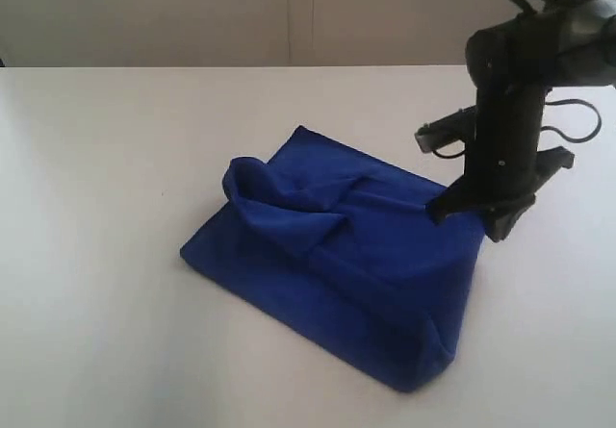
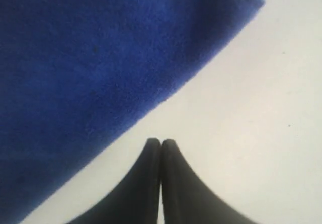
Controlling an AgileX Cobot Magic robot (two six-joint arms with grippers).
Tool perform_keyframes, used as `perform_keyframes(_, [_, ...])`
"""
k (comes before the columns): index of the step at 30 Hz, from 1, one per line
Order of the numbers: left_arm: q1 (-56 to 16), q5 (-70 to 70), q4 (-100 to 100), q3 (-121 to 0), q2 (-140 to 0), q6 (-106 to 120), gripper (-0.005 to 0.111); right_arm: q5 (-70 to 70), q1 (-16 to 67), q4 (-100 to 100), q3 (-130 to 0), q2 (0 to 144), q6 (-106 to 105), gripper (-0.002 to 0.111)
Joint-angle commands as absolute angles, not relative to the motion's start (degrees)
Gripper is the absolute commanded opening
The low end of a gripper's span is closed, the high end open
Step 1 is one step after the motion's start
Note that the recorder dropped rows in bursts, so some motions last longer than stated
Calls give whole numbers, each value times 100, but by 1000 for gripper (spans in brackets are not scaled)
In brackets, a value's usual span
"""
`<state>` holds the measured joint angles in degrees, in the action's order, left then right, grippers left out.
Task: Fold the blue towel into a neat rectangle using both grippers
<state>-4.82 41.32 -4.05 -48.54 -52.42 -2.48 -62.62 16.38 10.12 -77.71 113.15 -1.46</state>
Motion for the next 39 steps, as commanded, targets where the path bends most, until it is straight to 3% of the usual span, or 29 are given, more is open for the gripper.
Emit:
perform_keyframes(1, [-471,4160,-384,-4836,-5197,-282,0,-5749,2086,420,-7659,10518,-439,0])
perform_keyframes(9, [-471,4160,-384,-4836,-5197,-282,0,-5310,3681,-81,-7659,10538,-741,0])
perform_keyframes(15, [-471,4160,-384,-4836,-5197,-282,0,-4587,4404,-706,-7756,11115,-1022,0])
perform_keyframes(39, [-471,4160,-384,-4836,-5197,-282,0,-3907,4675,-1117,-9899,13411,-767,0])
